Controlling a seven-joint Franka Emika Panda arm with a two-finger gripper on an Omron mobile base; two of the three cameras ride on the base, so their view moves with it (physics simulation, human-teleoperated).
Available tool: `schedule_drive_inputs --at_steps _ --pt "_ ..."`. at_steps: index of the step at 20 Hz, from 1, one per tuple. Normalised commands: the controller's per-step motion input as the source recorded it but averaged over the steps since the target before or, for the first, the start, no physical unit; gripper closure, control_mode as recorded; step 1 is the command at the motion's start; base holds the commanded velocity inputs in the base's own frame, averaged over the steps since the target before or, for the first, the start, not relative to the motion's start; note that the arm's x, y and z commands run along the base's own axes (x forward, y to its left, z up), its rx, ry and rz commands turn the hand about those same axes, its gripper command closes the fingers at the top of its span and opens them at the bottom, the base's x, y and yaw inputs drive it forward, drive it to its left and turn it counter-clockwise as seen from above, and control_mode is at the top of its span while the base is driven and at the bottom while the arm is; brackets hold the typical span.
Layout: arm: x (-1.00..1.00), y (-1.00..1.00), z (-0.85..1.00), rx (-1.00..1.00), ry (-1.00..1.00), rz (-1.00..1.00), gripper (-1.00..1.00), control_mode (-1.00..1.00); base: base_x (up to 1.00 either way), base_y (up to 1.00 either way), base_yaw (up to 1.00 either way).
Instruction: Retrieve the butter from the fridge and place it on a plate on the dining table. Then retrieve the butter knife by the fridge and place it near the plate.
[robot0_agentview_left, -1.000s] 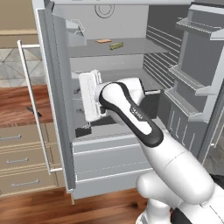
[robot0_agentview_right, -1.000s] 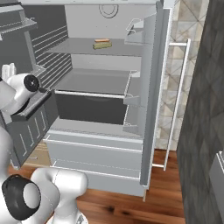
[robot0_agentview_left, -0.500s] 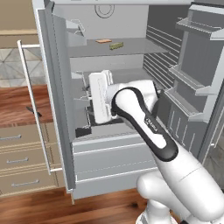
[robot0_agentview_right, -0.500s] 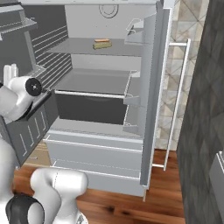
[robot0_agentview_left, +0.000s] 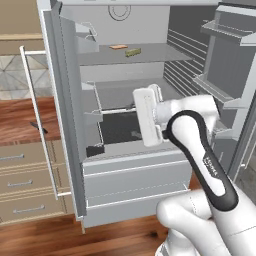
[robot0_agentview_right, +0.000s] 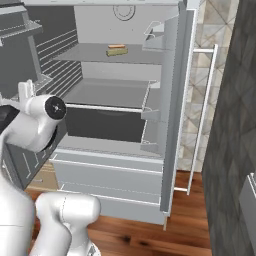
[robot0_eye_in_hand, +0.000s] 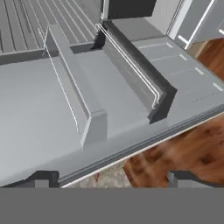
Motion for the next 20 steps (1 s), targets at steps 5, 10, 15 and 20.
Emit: schedule_drive_inputs --at_steps 5,10,15,20 --pt "-0.01 -0.88 0.17 -0.44 -0.01 0.0 -1.0 -1.0 0.0 0.0 0.0" --pt "0.0 -0.84 0.02 -0.6 0.0 0.01 -1.0 -1.0 0.0 0.0 0.0" --pt "0.0 -0.86 0.0 -0.79 0.05 0.09 -1.0 -1.0 0.0 0.0 0.0" --pt "0.0 -0.27 -0.22 -0.76 0.31 0.23 -1.0 -1.0 0.0 0.0 0.0"
